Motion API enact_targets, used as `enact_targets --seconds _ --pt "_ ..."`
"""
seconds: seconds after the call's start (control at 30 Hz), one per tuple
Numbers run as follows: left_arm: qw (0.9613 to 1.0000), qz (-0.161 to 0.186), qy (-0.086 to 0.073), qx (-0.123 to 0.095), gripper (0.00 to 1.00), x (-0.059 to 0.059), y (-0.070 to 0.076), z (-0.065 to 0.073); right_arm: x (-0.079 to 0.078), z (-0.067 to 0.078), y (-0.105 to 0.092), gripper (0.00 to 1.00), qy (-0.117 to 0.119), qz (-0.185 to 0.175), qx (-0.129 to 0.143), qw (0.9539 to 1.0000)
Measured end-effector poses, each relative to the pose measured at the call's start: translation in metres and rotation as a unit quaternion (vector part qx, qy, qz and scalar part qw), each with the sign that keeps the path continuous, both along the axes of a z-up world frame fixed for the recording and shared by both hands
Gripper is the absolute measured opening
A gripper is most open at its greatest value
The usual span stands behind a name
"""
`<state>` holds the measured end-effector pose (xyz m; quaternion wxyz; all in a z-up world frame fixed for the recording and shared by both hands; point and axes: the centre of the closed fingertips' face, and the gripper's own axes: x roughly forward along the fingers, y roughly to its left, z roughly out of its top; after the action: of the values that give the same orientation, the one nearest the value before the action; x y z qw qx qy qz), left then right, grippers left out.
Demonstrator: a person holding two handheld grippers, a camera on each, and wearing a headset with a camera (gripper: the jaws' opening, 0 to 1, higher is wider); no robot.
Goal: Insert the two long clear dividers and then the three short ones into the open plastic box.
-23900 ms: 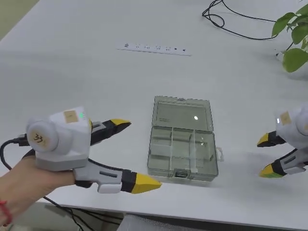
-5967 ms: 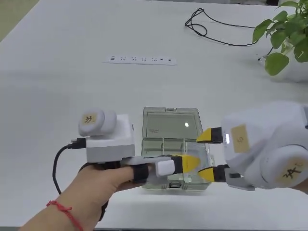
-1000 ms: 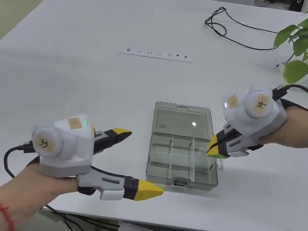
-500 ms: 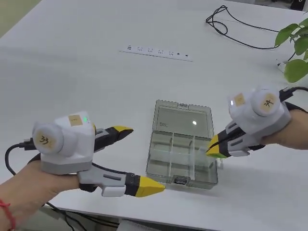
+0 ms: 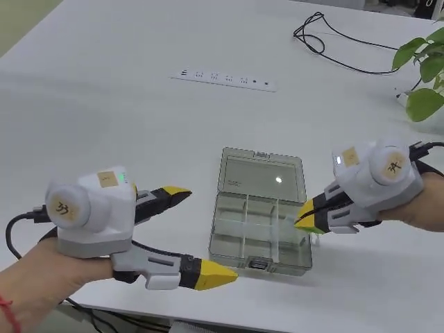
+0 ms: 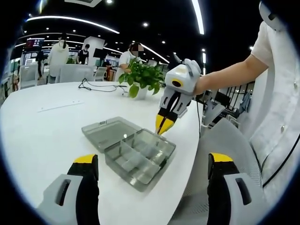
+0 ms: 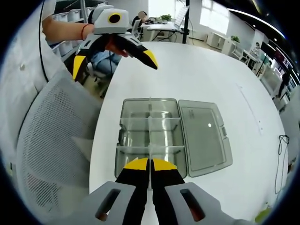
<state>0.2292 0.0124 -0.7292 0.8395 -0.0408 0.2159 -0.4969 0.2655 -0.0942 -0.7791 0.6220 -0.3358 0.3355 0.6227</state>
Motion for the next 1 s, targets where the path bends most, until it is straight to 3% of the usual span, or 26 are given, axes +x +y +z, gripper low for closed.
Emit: enact_targets --seconds 0.13,0.27,1.0 --pt "1.0000 -0.001 0.000 0.001 0.99 -0.001 0.000 0.000 0.001 -0.005 0.001 0.02 -0.008 0.001 -0.006 1.0000" --pt "1.0000 -0.001 0.000 0.001 0.99 -0.001 0.000 0.000 0.002 -0.013 -0.002 0.02 0.002 -0.010 -0.011 0.9999" --pt "1.0000 -0.001 0.003 0.006 0.99 -0.001 0.002 -0.003 0.003 -0.036 0.000 0.03 0.001 0.004 -0.016 0.9999"
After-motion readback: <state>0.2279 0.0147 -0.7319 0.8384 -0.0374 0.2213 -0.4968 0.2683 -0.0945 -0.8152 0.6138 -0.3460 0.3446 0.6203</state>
